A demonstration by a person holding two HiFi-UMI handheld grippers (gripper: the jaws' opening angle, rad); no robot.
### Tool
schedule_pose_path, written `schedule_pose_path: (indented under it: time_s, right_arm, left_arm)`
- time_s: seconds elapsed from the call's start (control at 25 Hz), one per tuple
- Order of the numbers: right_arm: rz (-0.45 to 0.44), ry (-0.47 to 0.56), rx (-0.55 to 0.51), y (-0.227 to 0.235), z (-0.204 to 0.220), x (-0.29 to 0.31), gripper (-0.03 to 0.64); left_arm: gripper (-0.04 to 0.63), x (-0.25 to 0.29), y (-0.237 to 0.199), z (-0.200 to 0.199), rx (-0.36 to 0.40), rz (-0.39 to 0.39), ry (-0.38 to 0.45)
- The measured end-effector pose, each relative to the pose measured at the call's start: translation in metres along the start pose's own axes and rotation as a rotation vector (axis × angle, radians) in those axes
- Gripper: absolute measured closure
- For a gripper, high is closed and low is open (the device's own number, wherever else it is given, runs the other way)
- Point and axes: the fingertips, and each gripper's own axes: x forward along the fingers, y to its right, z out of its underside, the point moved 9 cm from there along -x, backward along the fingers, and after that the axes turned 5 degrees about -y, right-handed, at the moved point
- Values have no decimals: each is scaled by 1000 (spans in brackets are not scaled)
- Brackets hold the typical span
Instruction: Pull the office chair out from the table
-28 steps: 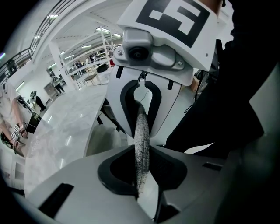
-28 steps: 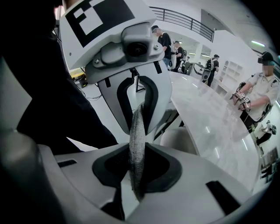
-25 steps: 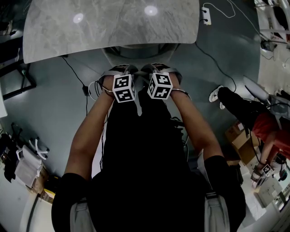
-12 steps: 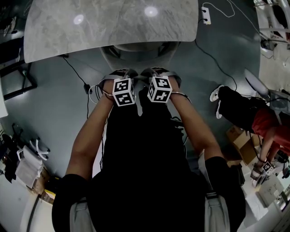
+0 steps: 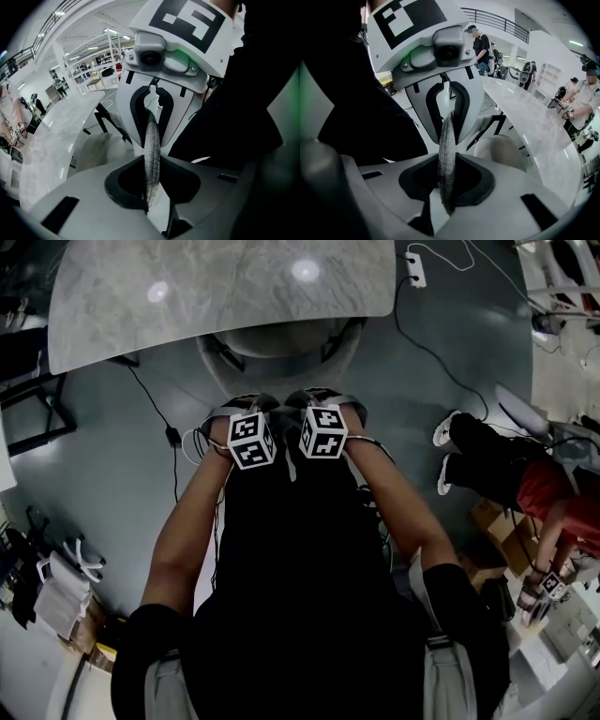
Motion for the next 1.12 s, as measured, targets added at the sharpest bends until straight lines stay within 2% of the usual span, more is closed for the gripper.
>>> schedule_pose_path:
  time_s: [0.44,1.12]
  right_arm:
    - [6,-10,47,-49,-14,8,531]
    - [40,-4,92,-125,-27,12,532]
  left_arm:
    - [514,-6,45,18,24,27,16]
    - [514,-11,115,32,82,43,-8]
